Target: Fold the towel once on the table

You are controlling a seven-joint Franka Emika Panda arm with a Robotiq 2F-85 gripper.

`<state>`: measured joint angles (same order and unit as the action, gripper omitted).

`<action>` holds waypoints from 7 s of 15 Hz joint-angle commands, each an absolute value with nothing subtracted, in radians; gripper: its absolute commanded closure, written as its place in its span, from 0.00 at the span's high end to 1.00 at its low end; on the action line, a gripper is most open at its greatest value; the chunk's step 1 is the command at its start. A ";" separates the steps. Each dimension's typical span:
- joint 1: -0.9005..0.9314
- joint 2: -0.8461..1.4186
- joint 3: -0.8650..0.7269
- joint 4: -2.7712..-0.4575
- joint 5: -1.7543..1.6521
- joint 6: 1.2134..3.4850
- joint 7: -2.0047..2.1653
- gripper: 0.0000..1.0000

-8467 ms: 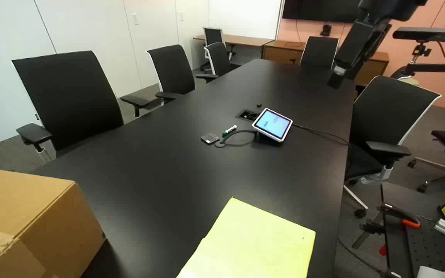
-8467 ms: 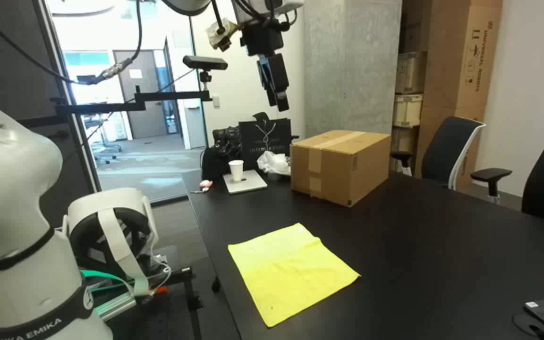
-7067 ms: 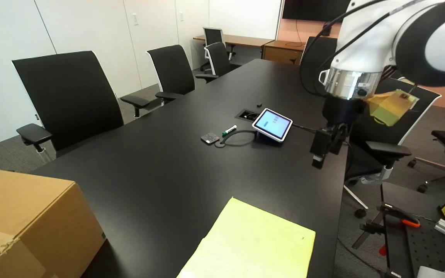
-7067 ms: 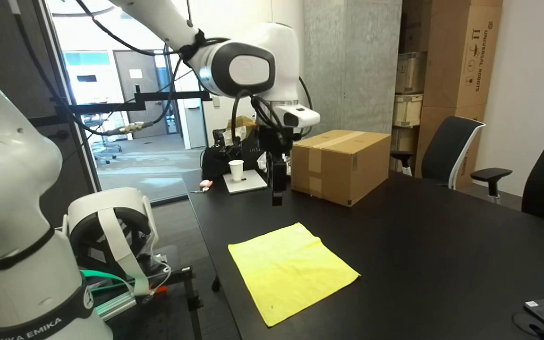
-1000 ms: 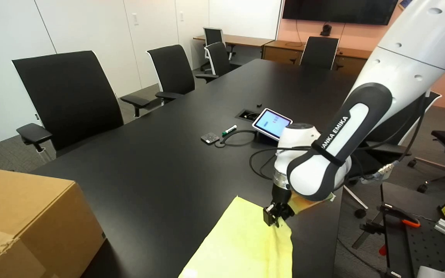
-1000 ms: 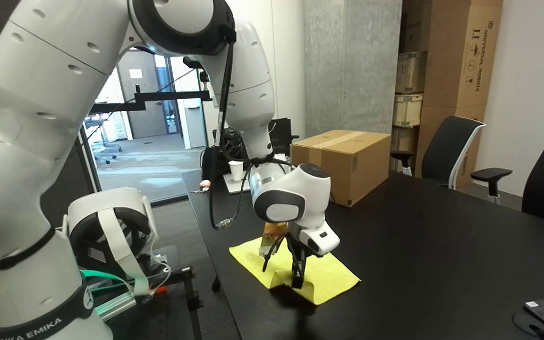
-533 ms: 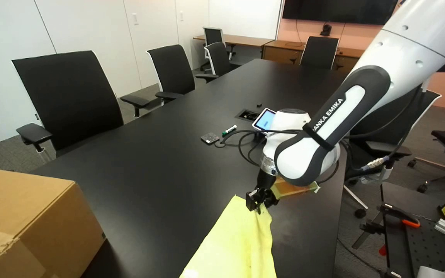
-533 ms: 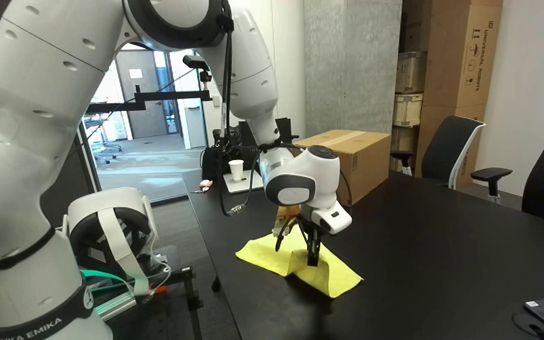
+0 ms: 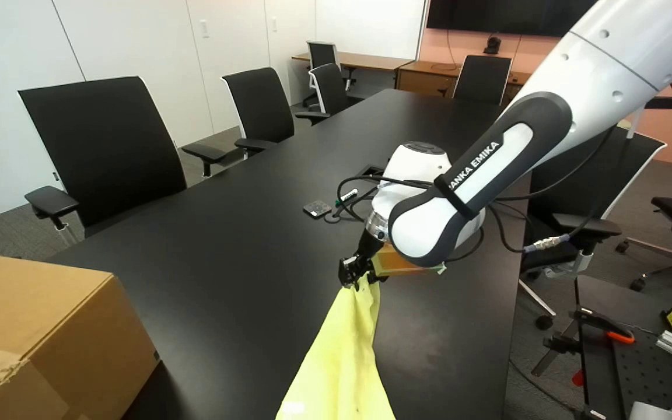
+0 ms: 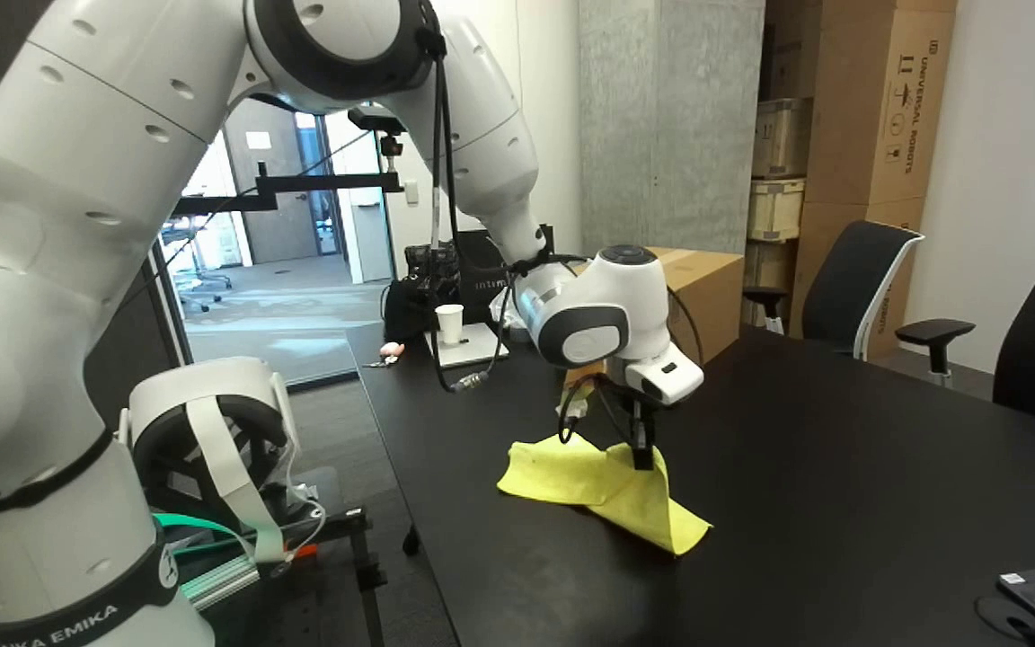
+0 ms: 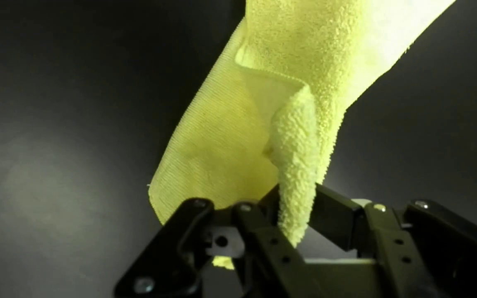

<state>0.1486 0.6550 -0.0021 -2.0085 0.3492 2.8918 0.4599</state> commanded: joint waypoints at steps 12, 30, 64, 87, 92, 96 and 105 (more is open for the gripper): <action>0.401 0.694 -0.132 -2.001 0.237 2.834 0.646 1.00; 0.602 0.675 -0.055 -2.149 -0.041 2.785 0.644 1.00; 0.465 0.869 0.037 -1.960 -0.108 2.798 0.305 1.00; 0.464 0.859 0.032 -1.932 -0.104 2.752 0.309 0.07; 0.474 0.843 0.020 -1.934 -0.107 2.733 0.326 0.09; 0.493 0.821 -0.004 -1.937 -0.115 2.722 0.353 0.08; 0.572 0.782 -0.080 -1.865 -0.151 2.680 0.429 0.08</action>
<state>0.5362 0.7907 -0.0474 -1.9061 -0.1288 2.7203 0.3841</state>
